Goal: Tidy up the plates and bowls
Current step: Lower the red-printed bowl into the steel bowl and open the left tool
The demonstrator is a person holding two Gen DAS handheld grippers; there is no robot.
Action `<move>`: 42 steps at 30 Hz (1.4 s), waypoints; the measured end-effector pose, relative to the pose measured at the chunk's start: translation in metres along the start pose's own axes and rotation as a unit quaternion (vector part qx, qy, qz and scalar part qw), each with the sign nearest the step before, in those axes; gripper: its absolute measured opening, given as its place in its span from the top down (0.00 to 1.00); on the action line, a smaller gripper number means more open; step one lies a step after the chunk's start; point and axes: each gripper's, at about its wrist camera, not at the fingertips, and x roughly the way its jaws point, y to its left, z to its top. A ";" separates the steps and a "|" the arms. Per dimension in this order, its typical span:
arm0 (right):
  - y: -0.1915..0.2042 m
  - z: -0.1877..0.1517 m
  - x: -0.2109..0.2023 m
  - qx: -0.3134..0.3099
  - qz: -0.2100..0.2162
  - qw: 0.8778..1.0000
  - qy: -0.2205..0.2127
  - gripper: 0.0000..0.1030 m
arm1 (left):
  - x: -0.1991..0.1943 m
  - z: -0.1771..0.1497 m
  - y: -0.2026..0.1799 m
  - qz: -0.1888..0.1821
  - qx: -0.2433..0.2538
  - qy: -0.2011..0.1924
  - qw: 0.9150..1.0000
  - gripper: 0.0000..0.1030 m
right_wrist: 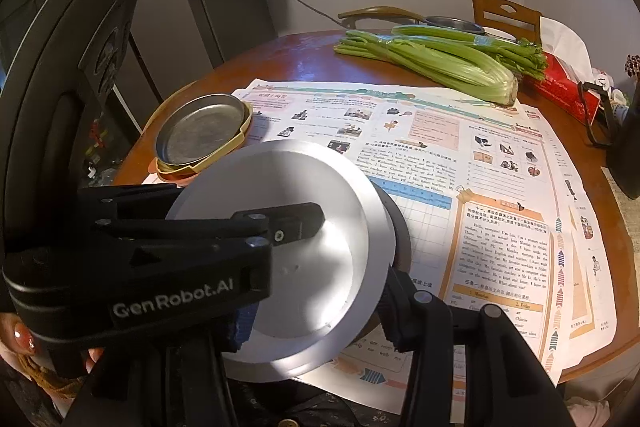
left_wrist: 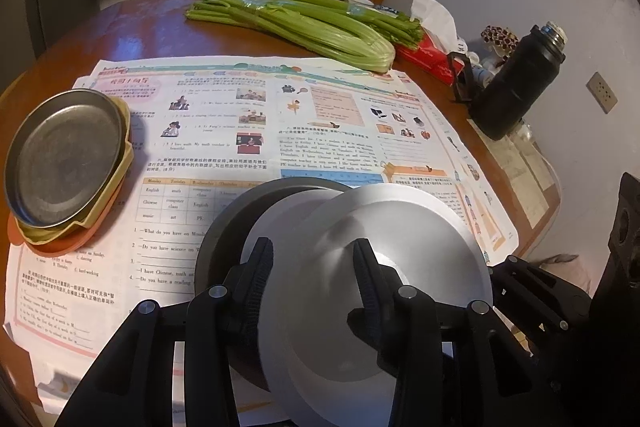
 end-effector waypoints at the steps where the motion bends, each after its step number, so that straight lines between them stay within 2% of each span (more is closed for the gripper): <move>1: -0.001 0.000 0.000 0.001 -0.001 1.000 0.000 0.51 | 0.000 0.000 0.000 0.000 0.000 0.000 1.000 0.58; 21: -0.004 0.001 0.001 0.000 -0.028 1.000 -0.008 0.51 | -0.017 0.000 0.004 0.031 0.000 -0.023 0.999 0.58; 42: -0.004 0.019 0.007 -0.011 -0.061 0.998 -0.023 0.51 | -0.018 0.002 0.030 0.023 -0.036 -0.024 0.999 0.55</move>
